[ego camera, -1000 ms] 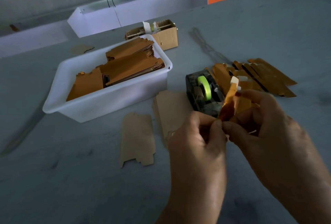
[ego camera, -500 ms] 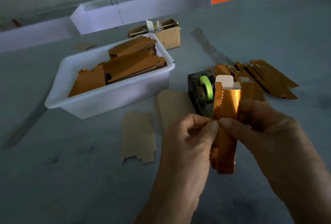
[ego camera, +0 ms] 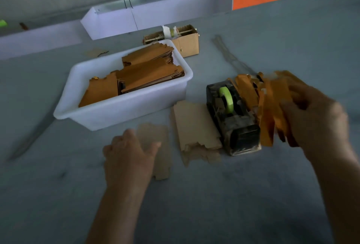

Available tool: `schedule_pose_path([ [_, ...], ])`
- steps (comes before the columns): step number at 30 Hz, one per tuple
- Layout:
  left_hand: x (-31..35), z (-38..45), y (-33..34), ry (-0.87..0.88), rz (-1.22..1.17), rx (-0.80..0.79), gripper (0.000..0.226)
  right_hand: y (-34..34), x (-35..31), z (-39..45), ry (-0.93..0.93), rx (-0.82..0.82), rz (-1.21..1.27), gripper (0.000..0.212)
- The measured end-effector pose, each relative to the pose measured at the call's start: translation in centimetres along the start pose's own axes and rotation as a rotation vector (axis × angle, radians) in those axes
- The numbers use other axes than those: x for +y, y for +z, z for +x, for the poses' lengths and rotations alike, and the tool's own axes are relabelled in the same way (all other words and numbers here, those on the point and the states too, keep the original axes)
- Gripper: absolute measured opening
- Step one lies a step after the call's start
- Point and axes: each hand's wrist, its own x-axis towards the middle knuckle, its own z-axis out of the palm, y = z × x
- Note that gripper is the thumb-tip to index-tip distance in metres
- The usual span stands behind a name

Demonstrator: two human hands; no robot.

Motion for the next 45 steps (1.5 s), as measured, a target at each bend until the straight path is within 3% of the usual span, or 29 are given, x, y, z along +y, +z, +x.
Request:
schedule_pose_path([
  [2, -0.7, 0.6, 0.5, -0.063, 0.114, -0.09, 0.072, 1.1, 0.9, 0.9, 0.035, -0.06, -0.137, 0.013],
  [4, -0.8, 1.0, 0.8, -0.049, 0.087, -0.081, 0.072, 2.0, 1.8, 1.5, 0.031, -0.111, -0.265, 0.017],
  [8, -0.8, 2.3, 0.9, -0.097, -0.098, -0.159, 0.054, 2.3, 2.5, 1.0, 0.008, -0.055, -0.378, 0.032],
  [14, -1.1, 0.7, 0.2, -0.113, -0.637, -0.246, 0.022, 0.5, 2.1, -1.5, -0.077, 0.133, -0.085, 0.025],
  [17, -0.2, -1.0, -1.5, -0.097, -1.084, -0.464, 0.034, -0.3, 1.2, -3.5, -0.159, 0.129, 0.051, 0.021],
  [20, 1.2, -2.6, -2.6, -0.037, -1.263, -0.58, 0.049, -0.5, -0.7, -6.1, -0.136, 0.059, 0.233, 0.015],
  [23, 2.1, -4.0, -2.7, 0.011, -1.324, -0.581, 0.052, -0.2, -2.7, -8.8, -0.089, -0.103, 0.36, 0.022],
  [26, 3.0, -4.9, -2.3, 0.057, -1.313, -0.564, 0.05, 0.4, -4.1, -10.4, 0.031, -0.385, 0.458, 0.041],
  [29, 3.6, -5.5, -1.7, 0.078, -1.227, -0.484, 0.049, 1.3, -4.0, -10.5, 0.219, -0.58, 0.671, 0.04],
  [37, 4.5, -5.8, -0.6, 0.12, -1.076, -0.249, 0.03, 2.7, -3.2, -10.4, 0.27, -0.477, 0.725, 0.03],
  [45, 4.5, -5.5, -0.3, 0.137, -1.187, -0.385, 0.013, 3.0, -2.5, -10.1, 0.27, -0.459, 0.752, 0.025],
])
